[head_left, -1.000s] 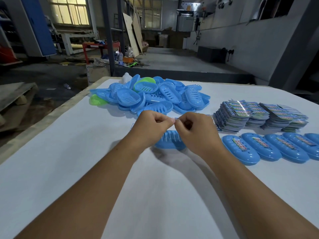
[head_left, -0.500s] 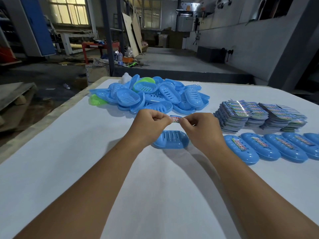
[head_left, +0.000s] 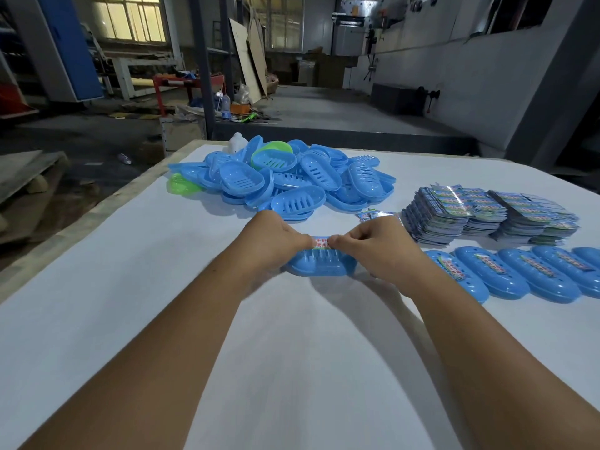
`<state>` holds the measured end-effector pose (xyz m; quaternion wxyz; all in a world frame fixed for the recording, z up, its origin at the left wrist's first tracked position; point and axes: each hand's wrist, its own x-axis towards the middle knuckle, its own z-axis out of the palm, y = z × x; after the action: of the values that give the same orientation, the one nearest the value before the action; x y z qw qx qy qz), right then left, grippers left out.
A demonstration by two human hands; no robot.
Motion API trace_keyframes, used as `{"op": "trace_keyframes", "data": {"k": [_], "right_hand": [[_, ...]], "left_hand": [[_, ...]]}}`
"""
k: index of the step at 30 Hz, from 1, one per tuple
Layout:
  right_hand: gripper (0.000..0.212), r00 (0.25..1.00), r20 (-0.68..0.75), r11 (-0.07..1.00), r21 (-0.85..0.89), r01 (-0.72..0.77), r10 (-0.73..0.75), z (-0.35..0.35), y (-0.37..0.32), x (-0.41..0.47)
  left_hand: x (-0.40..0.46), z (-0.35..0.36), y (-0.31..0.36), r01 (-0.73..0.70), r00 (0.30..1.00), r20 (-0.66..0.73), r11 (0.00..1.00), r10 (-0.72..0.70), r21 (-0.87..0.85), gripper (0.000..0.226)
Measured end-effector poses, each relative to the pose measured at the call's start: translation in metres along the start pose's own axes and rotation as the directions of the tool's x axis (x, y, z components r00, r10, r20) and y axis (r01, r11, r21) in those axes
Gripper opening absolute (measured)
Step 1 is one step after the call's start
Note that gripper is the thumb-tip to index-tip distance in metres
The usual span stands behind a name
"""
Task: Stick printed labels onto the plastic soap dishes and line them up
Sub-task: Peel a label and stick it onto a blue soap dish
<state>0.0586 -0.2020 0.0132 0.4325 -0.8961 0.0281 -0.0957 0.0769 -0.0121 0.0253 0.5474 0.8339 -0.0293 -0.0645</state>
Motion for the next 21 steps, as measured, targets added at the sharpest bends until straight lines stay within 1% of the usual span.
{"op": "trace_keyframes", "data": {"k": [1, 3, 6, 9, 13, 17, 21], "right_hand": [[0.041, 1.0, 0.008, 0.999, -0.044, -0.004, 0.004, 0.0004, 0.0006, 0.0004], [0.037, 1.0, 0.009, 0.994, -0.105, 0.005, -0.004, 0.001, 0.0014, 0.0009], [0.035, 1.0, 0.0, 0.991, -0.136, 0.017, -0.018, 0.0022, 0.0011, 0.0018], [0.033, 1.0, -0.006, 0.984, -0.18, 0.015, -0.016, 0.0033, -0.0006, 0.0021], [0.03, 1.0, -0.013, 0.981, -0.194, 0.013, -0.016, 0.0038, -0.0018, 0.0006], [0.031, 0.999, -0.042, 0.97, -0.242, 0.015, -0.026, 0.0057, -0.0037, 0.0001], [0.033, 0.996, -0.074, 0.941, -0.337, 0.028, -0.056, 0.0094, -0.005, -0.0021]], "left_hand": [[-0.0001, 0.001, -0.001, 0.007, 1.0, 0.008, 1.0, -0.007, 0.008, 0.041], [-0.002, 0.0022, -0.0002, -0.007, 1.0, -0.006, 0.998, 0.007, 0.069, 0.041], [-0.0024, 0.0036, -0.0006, -0.028, 0.999, -0.023, 0.993, 0.03, 0.113, 0.042], [0.0003, 0.0045, -0.0034, -0.03, 0.998, -0.041, 0.985, 0.037, 0.171, 0.038], [0.0037, 0.0062, -0.0068, -0.05, 0.995, -0.07, 0.972, 0.067, 0.232, 0.031], [0.0055, 0.0066, -0.007, -0.062, 0.988, -0.107, 0.915, 0.114, 0.399, 0.033], [0.0043, 0.0102, -0.0065, -0.058, 0.979, -0.138, 0.856, 0.149, 0.513, 0.039]]}}
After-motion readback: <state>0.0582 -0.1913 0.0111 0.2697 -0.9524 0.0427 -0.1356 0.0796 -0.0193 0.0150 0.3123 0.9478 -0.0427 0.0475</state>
